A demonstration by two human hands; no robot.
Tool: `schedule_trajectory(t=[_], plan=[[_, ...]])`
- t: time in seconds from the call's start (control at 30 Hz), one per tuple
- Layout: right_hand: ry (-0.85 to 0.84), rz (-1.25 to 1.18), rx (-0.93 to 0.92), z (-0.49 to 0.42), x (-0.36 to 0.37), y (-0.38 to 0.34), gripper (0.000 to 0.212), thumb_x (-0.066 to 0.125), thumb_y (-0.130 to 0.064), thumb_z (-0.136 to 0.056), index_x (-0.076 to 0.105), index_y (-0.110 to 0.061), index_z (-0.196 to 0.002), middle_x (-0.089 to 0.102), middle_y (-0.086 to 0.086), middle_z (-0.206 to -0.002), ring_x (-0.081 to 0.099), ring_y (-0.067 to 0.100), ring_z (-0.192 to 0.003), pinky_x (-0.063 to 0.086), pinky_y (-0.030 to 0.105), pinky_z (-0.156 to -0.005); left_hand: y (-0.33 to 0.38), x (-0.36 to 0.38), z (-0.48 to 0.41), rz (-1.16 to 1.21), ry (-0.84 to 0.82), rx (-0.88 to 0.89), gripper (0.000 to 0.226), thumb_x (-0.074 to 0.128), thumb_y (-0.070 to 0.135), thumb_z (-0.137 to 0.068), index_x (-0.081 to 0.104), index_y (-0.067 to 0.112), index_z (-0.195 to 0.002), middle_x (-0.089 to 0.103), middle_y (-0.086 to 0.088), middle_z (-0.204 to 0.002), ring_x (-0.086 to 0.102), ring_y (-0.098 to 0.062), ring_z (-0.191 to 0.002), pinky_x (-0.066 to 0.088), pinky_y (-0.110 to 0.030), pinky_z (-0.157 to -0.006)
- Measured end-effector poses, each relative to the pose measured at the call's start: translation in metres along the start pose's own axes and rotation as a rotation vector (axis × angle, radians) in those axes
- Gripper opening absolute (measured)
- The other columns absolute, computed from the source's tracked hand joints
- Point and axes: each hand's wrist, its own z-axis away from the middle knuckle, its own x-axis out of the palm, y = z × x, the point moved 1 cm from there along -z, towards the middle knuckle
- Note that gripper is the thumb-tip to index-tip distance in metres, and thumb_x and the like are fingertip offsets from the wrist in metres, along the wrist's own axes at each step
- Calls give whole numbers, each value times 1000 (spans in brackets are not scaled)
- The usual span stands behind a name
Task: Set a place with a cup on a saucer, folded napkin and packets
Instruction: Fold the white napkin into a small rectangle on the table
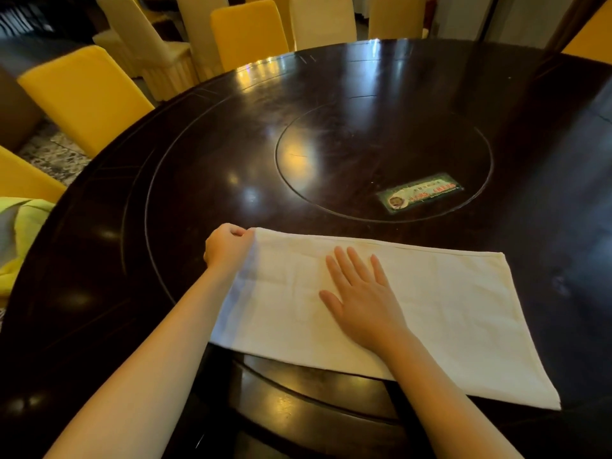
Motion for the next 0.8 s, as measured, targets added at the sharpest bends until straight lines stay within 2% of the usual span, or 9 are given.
schedule_trajectory(t=[0.07,0.17,0.27,0.33,0.5,0.7,0.8], plan=[[4,9,-3,0,0,-1,66,3,-59,-91,-4,-26,-147,-9,-4,-157,-19,12,-141,-12,44,-116,0,0,1,20,14,-8,6,57,19,-81,61,20,-76,66,-5,-87,60,-32,-94,49,-44,-89],[7,-16,25,0,-1,-2,63,7,-56,-93,-3,-26,-148,-8,-4,-158,-18,12,-141,-13,44,-115,-2,4,6,10,46,56,5,56,16,-83,58,19,-80,62,-1,-81,59,-30,-90,46,-44,-90],[38,-77,73,1,2,-17,60,12,-51,-95,-1,-26,-148,-6,-3,-158,-15,15,-143,-13,45,-114,-7,8,10,-16,100,177,6,53,13,-86,59,13,-87,63,-6,-88,56,-28,-87,45,-37,-77],[51,-86,50,4,7,-34,61,12,-53,-94,1,-27,-148,-6,-3,-158,-14,16,-144,-14,45,-113,-9,8,11,-15,142,226,8,52,12,-88,59,12,-88,62,-9,-92,53,-24,-83,39,-32,-69],[20,-95,56,7,12,-49,62,12,-56,-94,1,-28,-148,-6,-3,-158,-13,17,-144,-13,48,-115,-13,6,12,-48,161,301,9,50,14,-91,58,11,-90,58,-10,-95,48,-20,-76,36,-30,-65],[-22,-56,43,8,13,-52,65,8,-60,-92,-2,-29,-148,-11,-3,-158,-18,19,-144,-13,53,-114,-18,9,17,-303,167,448,18,42,17,-96,57,9,-103,52,-13,-104,46,-31,-66,34,-36,-58],[-15,-42,34,10,15,-52,67,4,-62,-89,-3,-31,-148,-11,-3,-158,-18,20,-143,-14,52,-114,-22,8,19,-380,180,508,21,41,17,-97,57,6,-104,51,-16,-103,40,-28,-59,33,-35,-54]])
